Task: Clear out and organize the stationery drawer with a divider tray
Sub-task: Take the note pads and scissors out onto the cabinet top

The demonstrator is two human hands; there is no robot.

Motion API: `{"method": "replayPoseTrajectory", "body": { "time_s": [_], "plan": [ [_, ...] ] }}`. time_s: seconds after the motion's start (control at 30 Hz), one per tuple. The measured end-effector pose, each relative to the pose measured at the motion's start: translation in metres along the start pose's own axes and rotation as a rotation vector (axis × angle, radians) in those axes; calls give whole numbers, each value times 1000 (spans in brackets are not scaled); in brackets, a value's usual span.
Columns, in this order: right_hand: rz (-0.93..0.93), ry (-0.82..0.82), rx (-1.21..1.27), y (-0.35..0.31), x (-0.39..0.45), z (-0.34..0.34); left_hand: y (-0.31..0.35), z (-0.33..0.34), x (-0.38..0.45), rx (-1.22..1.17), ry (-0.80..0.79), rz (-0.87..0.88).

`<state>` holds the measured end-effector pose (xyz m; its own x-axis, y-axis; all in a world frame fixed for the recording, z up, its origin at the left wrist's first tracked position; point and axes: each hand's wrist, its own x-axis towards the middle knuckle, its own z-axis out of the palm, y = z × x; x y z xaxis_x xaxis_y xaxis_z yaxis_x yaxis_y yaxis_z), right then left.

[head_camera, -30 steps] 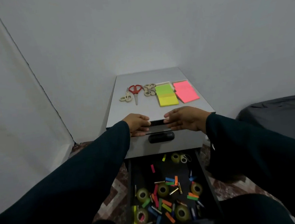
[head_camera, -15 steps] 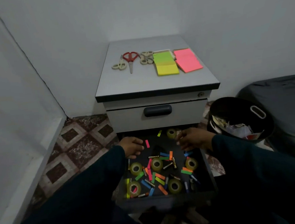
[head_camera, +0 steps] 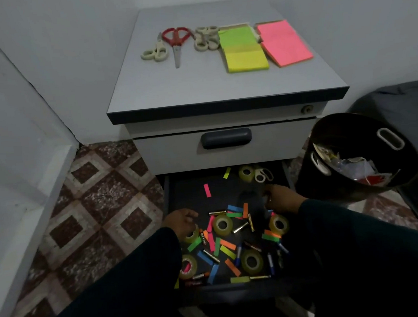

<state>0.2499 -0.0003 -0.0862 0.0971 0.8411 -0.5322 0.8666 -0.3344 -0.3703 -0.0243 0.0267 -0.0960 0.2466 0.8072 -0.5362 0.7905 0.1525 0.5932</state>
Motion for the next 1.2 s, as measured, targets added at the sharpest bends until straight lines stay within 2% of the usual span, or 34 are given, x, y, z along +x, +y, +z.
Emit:
{"method": "replayPoseTrajectory", "body": {
  "time_s": [0.27,0.47,0.87,1.0,1.13,1.2],
  "plan": [
    [36,12,-82,9,41,9,-8,17,25,154,-89,80],
    [49,19,-102,13,60,17,-8,18,34,300,-92,91],
    [48,38,-366,16,54,32,-13,21,41,305,-91,106],
    [-22,-36,-310,13,49,44,-14,20,39,295,-94,121],
    [-2,116,-258,9,50,37,-13,20,37,327,-106,128],
    [21,80,-249,9,51,34,-13,20,36,342,-113,124]
  ]
}}
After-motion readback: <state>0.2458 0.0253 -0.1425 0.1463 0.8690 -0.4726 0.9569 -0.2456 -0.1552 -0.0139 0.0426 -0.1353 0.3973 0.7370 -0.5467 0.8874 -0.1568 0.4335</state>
